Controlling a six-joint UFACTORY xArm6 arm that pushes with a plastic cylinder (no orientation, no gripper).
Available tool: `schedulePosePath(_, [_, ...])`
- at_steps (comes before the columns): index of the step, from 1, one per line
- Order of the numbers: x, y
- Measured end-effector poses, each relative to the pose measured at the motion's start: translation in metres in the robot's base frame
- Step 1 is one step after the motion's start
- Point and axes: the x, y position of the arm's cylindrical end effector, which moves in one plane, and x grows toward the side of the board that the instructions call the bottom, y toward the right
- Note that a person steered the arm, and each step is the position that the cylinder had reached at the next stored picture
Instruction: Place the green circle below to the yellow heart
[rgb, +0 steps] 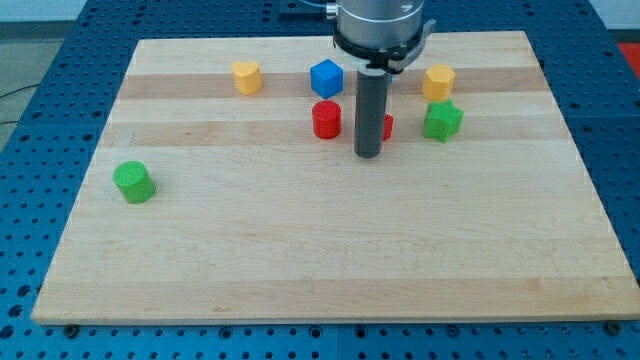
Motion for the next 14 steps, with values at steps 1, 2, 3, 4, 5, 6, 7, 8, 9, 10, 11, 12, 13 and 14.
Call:
schedulePosePath(1, [-0.005,0.0])
schedulePosePath(2, [-0.013,0.0])
schedulePosePath(3, [0.011,-0.007])
schedulePosePath(4, [0.105,-0.072])
schedulePosePath(5, [0.148,-0.175])
schedulePosePath(6, [0.12,-0.249])
schedulePosePath(7, [0.071,-0.292])
schedulePosePath(8, [0.08,-0.299])
schedulePosePath(9, [0.063,-0.319])
schedulePosePath(10, [0.031,-0.305])
schedulePosePath(11, [0.03,-0.236])
schedulePosePath(12, [0.04,-0.234])
schedulePosePath(13, [0.07,-0.245])
schedulePosePath(14, [0.055,-0.235])
